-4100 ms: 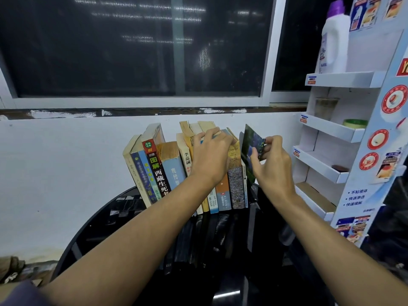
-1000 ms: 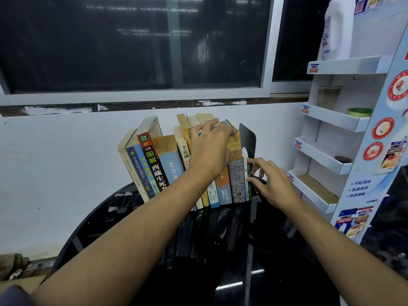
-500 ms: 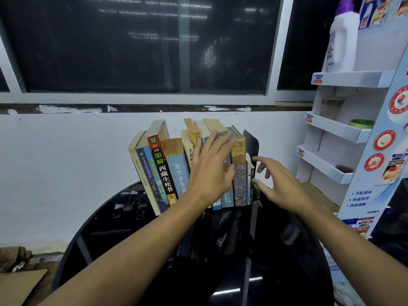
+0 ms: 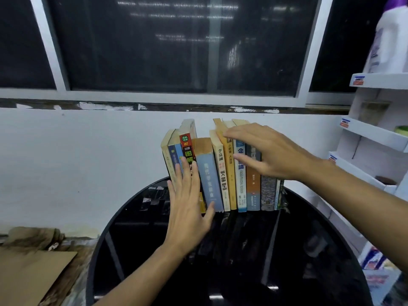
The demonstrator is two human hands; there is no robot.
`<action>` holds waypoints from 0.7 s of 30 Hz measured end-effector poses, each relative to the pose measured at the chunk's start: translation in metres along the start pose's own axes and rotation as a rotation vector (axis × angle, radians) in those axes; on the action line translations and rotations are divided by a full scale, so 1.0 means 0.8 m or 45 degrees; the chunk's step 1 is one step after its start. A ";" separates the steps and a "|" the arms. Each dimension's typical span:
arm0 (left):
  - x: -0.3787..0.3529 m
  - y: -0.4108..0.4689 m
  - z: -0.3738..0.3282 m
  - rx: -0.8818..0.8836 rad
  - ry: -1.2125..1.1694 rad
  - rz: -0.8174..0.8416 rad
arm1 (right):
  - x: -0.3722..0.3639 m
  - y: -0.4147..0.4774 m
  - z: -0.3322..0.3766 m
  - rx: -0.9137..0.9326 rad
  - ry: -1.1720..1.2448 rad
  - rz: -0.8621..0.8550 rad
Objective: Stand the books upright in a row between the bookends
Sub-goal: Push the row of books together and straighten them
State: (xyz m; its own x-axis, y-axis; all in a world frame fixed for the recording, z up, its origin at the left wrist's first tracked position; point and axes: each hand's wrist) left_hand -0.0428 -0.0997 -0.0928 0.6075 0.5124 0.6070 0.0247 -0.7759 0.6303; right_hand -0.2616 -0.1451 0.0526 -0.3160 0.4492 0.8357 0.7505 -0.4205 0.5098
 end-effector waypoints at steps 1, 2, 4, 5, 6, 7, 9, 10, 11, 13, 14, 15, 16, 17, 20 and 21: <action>0.000 -0.001 0.005 0.019 -0.004 -0.014 | 0.000 0.012 0.002 0.050 -0.024 0.017; 0.000 -0.002 0.009 0.039 -0.012 -0.029 | -0.001 0.024 0.003 0.099 -0.042 0.031; -0.002 -0.003 0.015 0.078 -0.031 -0.058 | 0.000 0.047 0.008 0.181 -0.071 0.041; -0.004 -0.002 0.018 0.101 -0.043 -0.070 | -0.001 0.059 0.010 0.219 -0.082 0.042; -0.007 -0.001 0.022 0.129 -0.061 -0.076 | -0.003 0.072 0.012 0.259 -0.091 0.043; -0.009 0.002 0.025 0.157 -0.082 -0.076 | -0.005 0.083 0.014 0.296 -0.107 0.043; -0.013 0.008 0.031 0.199 -0.115 -0.063 | -0.011 0.104 0.017 0.349 -0.122 0.064; -0.016 0.011 0.033 0.209 -0.123 -0.054 | -0.015 0.113 0.019 0.381 -0.139 0.067; -0.017 0.013 0.035 0.212 -0.129 -0.045 | -0.019 0.120 0.020 0.413 -0.149 0.065; -0.020 0.018 0.038 0.199 -0.148 -0.038 | -0.029 0.134 0.020 0.436 -0.100 0.073; -0.021 0.019 0.038 0.185 -0.160 -0.038 | -0.035 0.140 0.020 0.441 -0.075 0.079; -0.023 0.020 0.039 0.169 -0.176 -0.040 | -0.039 0.144 0.019 0.444 -0.070 0.089; -0.025 0.020 0.040 0.153 -0.190 -0.044 | -0.044 0.148 0.019 0.446 -0.075 0.105; -0.027 0.020 0.041 0.137 -0.200 -0.049 | -0.049 0.151 0.017 0.446 -0.086 0.114; -0.032 0.023 0.048 0.102 -0.223 -0.053 | -0.060 0.156 0.018 0.467 -0.120 0.145; -0.034 0.023 0.050 0.089 -0.225 -0.052 | -0.064 0.157 0.015 0.481 -0.128 0.146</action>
State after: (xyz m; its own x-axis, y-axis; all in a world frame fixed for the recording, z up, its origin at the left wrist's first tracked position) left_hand -0.0273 -0.1427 -0.1168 0.7345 0.4763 0.4834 0.1037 -0.7828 0.6136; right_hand -0.1444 -0.2118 0.0715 -0.1737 0.4987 0.8492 0.9440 -0.1614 0.2879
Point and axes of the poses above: each hand's wrist, its own y-axis towards the middle knuckle, its own x-axis out of the back of the hand, z = x × y, and after that the axes turned 5 degrees about x, right-handed
